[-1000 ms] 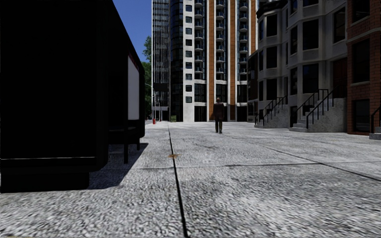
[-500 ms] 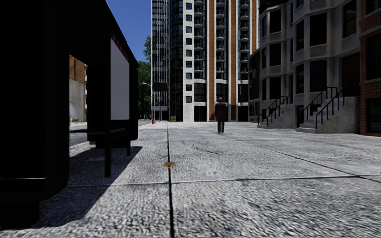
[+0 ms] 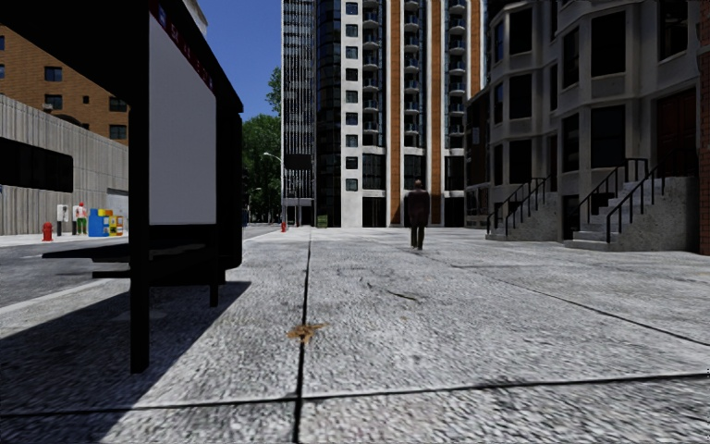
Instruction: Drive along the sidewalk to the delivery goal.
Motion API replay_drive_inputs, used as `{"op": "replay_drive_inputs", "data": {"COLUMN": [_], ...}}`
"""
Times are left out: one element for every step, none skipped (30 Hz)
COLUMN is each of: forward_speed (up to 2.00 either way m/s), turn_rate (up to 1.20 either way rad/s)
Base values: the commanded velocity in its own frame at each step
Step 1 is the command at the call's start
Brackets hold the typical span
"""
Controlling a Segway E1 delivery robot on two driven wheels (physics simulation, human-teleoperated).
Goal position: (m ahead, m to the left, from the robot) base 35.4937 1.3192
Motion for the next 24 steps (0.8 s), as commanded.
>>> {"op": "replay_drive_inputs", "data": {"forward_speed": [1.50, 1.50, 1.50, 1.50, 1.50, 1.50, 1.50, 1.50, 1.50, 1.50, 1.50, 1.50, 1.50, 1.50, 1.50, 1.50, 1.50, 1.50, 1.50, 1.50, 1.50, 1.50, 1.50, 1.50], "turn_rate": [0.00, 0.00, 0.00, 0.00, 0.00, 0.00, 0.00, 0.00, 0.00, 0.00, 0.00, 0.00, 0.00, 0.00, 0.00, 0.00, 0.00, 0.00, 0.00, 0.00, 0.00, 0.00, 0.00, 0.00]}}
